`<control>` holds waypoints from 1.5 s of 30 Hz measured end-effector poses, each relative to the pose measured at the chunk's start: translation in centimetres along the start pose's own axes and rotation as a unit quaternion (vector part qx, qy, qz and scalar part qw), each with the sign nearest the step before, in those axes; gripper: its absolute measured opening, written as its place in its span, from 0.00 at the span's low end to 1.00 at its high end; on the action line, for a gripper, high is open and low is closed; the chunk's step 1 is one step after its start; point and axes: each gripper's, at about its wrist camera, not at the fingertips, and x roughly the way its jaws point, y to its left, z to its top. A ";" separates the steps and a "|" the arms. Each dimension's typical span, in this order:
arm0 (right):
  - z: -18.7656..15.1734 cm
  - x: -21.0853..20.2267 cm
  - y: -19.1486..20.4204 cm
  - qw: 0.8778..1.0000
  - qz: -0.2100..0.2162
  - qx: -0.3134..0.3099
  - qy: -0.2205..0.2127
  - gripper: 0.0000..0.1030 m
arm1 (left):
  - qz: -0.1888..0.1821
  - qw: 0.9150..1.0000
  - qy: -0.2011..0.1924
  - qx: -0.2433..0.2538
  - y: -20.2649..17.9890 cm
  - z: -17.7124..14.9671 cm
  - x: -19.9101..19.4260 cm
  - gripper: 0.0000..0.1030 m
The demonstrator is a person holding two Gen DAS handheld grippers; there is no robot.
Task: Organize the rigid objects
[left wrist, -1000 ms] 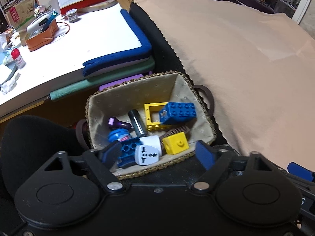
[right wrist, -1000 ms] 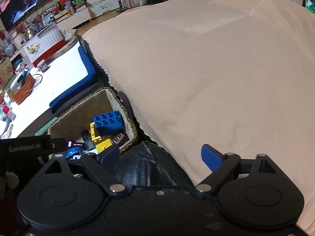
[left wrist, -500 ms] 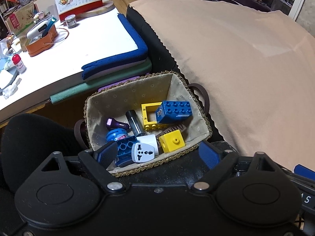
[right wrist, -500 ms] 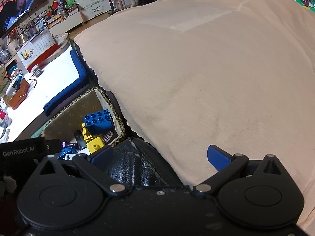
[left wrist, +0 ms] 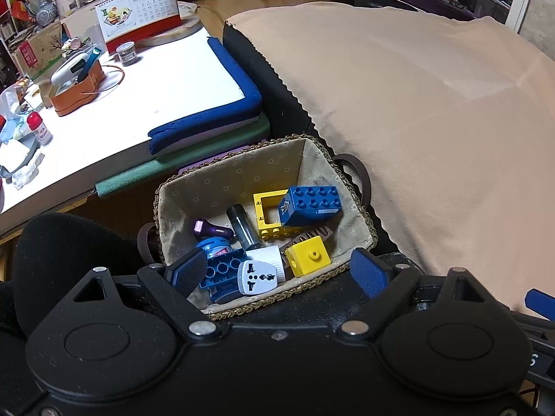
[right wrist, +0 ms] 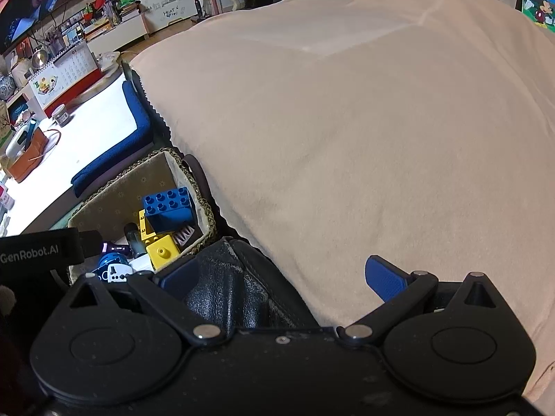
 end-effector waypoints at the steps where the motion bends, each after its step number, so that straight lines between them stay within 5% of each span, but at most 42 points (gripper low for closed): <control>1: 0.0 0.0 0.1 1.000 -0.001 -0.001 0.000 1.00 | -0.001 1.000 0.001 0.000 0.0 0.0 0.0 0.84; 45: 1.8 0.4 1.8 0.999 -0.027 -0.027 -0.006 1.00 | 0.004 1.000 0.009 0.016 0.0 0.2 0.4 0.84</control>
